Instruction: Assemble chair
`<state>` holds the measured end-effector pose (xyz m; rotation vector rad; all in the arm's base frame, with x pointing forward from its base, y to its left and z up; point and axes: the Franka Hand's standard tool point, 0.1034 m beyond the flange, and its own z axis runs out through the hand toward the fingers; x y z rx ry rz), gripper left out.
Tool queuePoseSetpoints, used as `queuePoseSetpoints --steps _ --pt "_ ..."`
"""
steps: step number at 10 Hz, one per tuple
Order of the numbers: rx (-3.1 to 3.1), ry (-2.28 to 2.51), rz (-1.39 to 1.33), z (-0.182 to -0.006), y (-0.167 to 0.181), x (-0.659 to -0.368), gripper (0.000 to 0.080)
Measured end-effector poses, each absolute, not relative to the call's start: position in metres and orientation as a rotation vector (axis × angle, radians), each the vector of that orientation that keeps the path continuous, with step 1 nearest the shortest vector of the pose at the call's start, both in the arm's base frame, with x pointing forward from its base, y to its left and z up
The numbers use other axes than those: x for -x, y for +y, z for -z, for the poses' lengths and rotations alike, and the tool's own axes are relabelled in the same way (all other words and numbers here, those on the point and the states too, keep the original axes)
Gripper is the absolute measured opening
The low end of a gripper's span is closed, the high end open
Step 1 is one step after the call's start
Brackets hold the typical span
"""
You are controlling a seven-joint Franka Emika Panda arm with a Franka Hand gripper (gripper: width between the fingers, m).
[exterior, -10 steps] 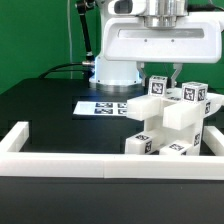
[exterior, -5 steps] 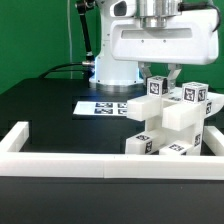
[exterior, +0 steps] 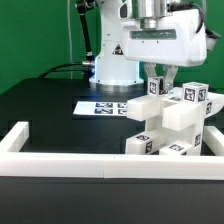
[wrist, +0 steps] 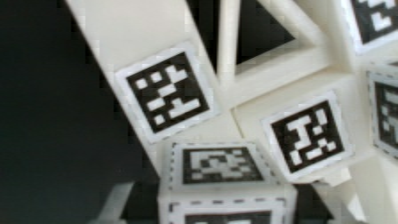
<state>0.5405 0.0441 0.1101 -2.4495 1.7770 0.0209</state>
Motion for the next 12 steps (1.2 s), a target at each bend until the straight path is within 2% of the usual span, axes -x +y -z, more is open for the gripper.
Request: queuePoseSetpoints --steps 5,6,7,8,9,12 --pt "2.230 2.037 -0.074 -0.1101 0.0457 -0.5404 0.0287" --pt "2.254 2.011 -0.072 -0.1101 0.0460 -0.5403 0.0371" --pt "2.289 1.970 -0.069 -0.1101 0.0461 -0.5403 0.0507" --pt "2.329 1.925 -0.070 -0.1107 0.0483 -0.5404 0.0507" --pt "2.404 1.829 -0.065 -0.1111 0.0501 -0.5405 0.0618" --pt "2.618 1.499 -0.041 -0.1110 0.0522 -0.5403 0.0648"
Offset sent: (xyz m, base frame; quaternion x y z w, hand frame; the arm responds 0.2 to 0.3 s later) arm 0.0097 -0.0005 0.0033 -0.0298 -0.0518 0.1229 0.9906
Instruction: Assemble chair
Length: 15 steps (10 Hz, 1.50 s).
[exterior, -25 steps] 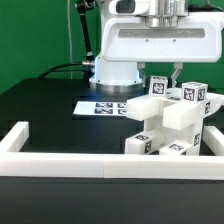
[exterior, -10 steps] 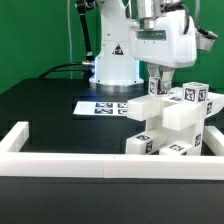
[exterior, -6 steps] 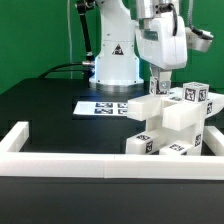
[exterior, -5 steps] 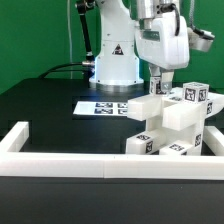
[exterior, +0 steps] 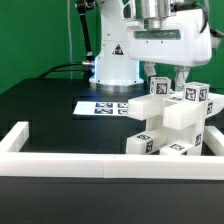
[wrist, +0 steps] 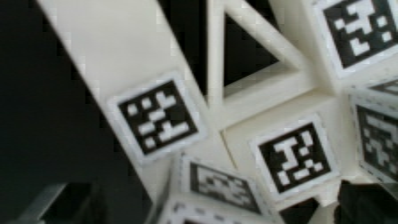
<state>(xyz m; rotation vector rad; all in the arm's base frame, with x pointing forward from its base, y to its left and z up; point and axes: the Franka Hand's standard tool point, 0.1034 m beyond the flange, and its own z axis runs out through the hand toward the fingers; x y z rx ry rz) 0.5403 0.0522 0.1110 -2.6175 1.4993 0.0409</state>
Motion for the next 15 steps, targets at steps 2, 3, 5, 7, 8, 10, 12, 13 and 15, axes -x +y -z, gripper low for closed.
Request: queuePoseSetpoints --steps 2,3,5,7,8,10,12,13,15 --pt "2.713 1.315 -0.028 -0.111 0.052 -0.540 0.0649" --pt "2.761 1.217 -0.020 -0.111 0.051 -0.540 0.0649" --pt "2.857 0.981 -0.002 -0.111 0.047 -0.541 0.0649" --pt "2.937 0.715 0.022 -0.111 0.046 -0.541 0.0649" --pt "2.961 0.620 0.029 -0.109 0.045 -0.541 0.0649" --pt "2.979 0.527 0.033 -0.110 0.048 -0.541 0.0649" --pt "2.970 0.530 0.040 -0.116 0.054 -0.540 0.0649" --pt "2.964 0.532 0.046 -0.120 0.053 -0.539 0.0649" --pt "2.936 0.597 0.045 -0.130 0.056 -0.531 0.0649"
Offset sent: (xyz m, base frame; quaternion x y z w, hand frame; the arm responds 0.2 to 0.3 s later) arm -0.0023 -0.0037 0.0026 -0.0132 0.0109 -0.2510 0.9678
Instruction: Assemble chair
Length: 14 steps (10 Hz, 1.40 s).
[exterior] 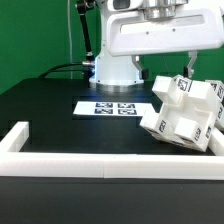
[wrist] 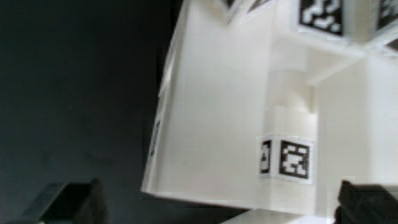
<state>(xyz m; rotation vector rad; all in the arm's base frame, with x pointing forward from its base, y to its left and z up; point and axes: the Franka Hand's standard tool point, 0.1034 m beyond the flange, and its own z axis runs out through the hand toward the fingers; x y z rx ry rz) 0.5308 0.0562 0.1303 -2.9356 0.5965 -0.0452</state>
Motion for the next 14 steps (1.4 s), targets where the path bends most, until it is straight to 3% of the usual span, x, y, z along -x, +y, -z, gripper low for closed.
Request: queuePoseSetpoints --steps 3,10,14 --pt "2.909 0.661 0.039 -0.136 0.075 -0.526 0.0649" --pt "2.920 0.684 0.061 -0.126 0.076 -0.553 0.0649" --pt "2.940 0.676 0.086 -0.111 0.076 -0.554 0.0649"
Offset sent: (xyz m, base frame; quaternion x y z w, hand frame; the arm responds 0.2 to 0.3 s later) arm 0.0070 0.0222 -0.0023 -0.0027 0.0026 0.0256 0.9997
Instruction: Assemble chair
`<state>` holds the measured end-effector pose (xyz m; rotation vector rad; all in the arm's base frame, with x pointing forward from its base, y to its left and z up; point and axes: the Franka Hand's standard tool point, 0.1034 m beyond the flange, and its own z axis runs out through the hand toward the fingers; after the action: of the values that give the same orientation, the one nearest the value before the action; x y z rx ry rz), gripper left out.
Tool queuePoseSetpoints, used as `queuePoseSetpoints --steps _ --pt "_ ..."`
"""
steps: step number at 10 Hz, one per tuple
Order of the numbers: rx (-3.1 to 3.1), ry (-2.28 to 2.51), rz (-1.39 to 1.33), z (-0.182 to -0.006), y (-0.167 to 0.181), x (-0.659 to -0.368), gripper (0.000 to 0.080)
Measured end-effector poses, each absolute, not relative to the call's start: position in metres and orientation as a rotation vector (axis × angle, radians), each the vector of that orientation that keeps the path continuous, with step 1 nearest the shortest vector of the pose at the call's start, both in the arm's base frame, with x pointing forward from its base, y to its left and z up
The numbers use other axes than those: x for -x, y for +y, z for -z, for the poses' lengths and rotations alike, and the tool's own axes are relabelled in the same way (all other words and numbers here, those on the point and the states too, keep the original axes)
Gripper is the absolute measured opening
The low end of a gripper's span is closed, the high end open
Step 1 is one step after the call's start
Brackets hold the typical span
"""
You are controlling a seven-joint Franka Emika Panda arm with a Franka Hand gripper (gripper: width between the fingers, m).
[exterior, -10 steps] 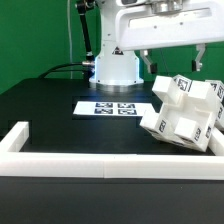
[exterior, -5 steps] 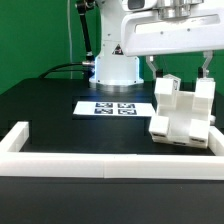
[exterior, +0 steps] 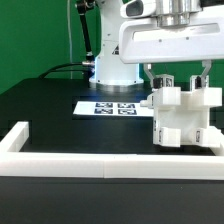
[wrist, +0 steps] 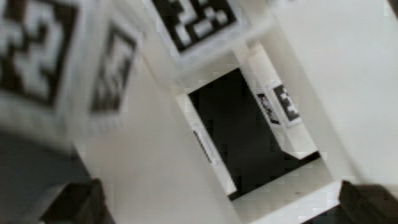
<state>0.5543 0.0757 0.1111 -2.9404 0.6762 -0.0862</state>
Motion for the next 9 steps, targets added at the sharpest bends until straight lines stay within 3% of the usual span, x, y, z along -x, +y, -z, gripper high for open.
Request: queuePoseSetpoints --steps 9 --pt "2.948 0.667 0.258 -0.105 0.080 -0.588 0.0649"
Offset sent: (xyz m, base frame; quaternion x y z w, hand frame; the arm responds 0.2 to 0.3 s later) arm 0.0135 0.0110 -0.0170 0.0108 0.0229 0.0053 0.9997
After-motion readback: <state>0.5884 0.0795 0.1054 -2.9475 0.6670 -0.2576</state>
